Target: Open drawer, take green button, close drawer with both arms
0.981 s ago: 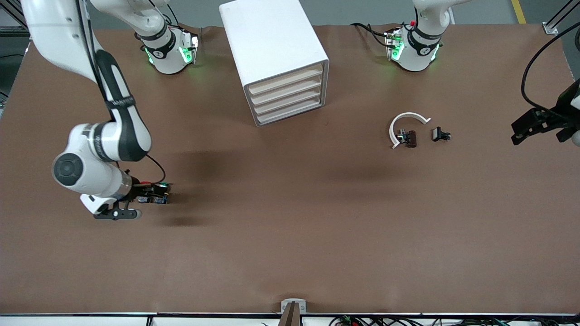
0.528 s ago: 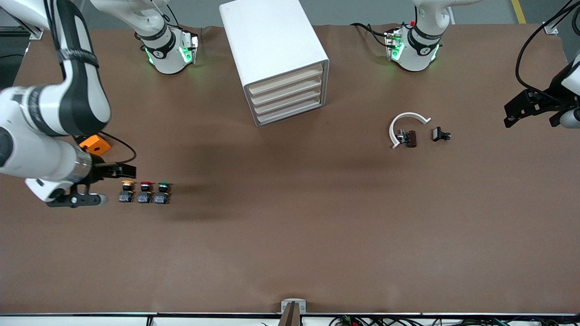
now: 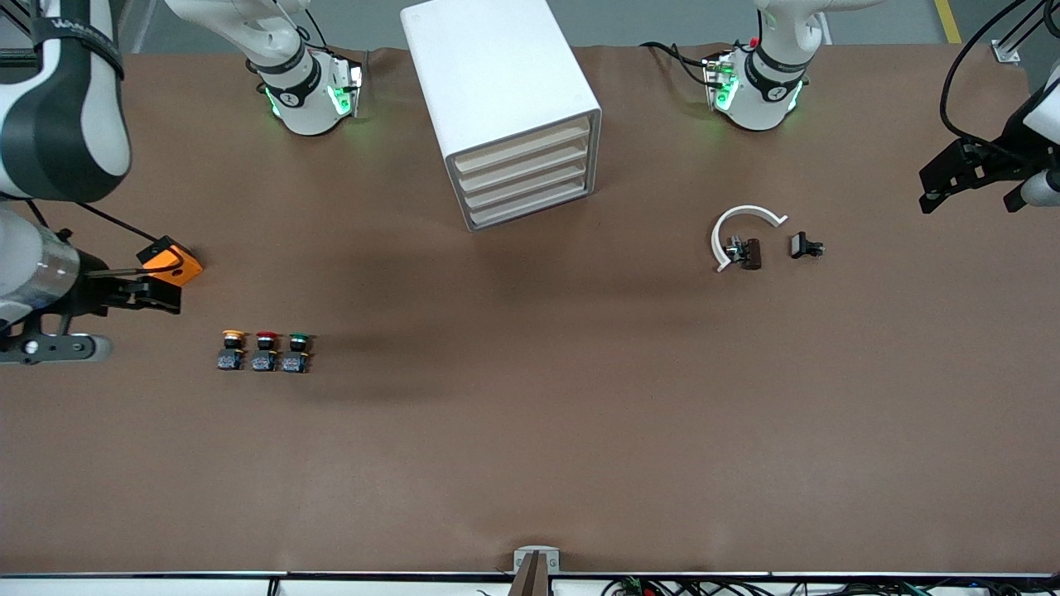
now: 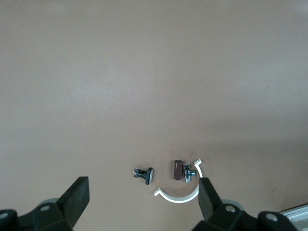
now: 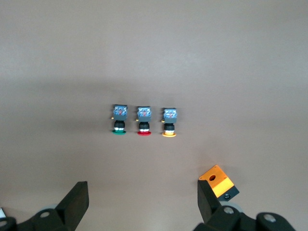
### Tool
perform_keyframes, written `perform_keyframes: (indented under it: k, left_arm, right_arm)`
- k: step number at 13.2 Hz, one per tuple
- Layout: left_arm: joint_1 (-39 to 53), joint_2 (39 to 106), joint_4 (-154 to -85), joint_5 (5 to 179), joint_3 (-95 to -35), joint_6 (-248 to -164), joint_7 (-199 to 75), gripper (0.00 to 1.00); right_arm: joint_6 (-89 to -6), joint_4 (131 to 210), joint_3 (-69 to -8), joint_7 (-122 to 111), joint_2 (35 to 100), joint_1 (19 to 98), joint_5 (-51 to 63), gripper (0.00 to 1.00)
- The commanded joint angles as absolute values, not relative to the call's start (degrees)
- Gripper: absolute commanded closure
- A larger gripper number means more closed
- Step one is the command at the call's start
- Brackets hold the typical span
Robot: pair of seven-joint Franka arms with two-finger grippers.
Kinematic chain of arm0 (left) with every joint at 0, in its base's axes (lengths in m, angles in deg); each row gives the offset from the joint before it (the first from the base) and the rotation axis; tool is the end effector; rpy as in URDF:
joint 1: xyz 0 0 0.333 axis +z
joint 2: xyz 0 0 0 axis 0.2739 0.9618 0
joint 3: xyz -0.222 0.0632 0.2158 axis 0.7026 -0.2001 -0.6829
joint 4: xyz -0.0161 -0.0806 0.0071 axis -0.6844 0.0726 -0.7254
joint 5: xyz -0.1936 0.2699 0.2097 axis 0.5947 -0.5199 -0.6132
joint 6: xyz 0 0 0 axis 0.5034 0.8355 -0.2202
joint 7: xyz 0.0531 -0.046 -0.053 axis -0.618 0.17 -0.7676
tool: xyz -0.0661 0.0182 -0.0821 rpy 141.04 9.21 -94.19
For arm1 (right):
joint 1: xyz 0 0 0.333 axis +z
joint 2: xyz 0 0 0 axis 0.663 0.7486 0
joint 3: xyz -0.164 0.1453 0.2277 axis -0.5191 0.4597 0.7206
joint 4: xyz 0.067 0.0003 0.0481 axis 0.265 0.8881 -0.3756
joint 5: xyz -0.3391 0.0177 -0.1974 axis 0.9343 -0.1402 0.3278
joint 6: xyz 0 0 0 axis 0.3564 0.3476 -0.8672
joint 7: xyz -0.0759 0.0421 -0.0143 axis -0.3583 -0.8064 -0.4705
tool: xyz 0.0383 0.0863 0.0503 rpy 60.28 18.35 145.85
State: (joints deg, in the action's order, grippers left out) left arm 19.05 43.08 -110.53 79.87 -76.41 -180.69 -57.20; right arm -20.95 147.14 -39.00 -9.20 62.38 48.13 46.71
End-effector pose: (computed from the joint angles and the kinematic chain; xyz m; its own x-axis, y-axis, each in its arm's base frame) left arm 0.5357 -0.0315 0.6579 0.9959 -0.0352 0.0832 -0.0304 -0.9979 -0.0576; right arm 0.6450 0.0089 0.5501 0.9958 0.0270 -0.0873 0.0352 -0.9950 0.0935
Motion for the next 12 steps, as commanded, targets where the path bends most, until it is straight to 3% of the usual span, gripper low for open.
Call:
perform_keyframes:
  k: [1, 5, 12]
  left_arm:
    - [18.8, 42.01, -111.69, 80.94, -76.83, -180.47, -56.59, 0.0]
    - [18.71, 41.39, -113.98, 80.94, -75.43, -180.47, -56.68, 0.0]
    - [18.62, 40.78, -115.47, 80.85, -74.98, -180.3, -56.86, 0.0]
  right_arm:
    - [-15.78, 143.82, -37.72, -9.21, 61.41, 47.24, 47.25, 0.0]
    - [-11.28, 146.62, -37.9, -7.47, 55.6, 40.84, 38.74, 0.0]
    - [-12.68, 157.52, -37.81, -2.27, 43.3, 37.75, 39.86, 0.0]
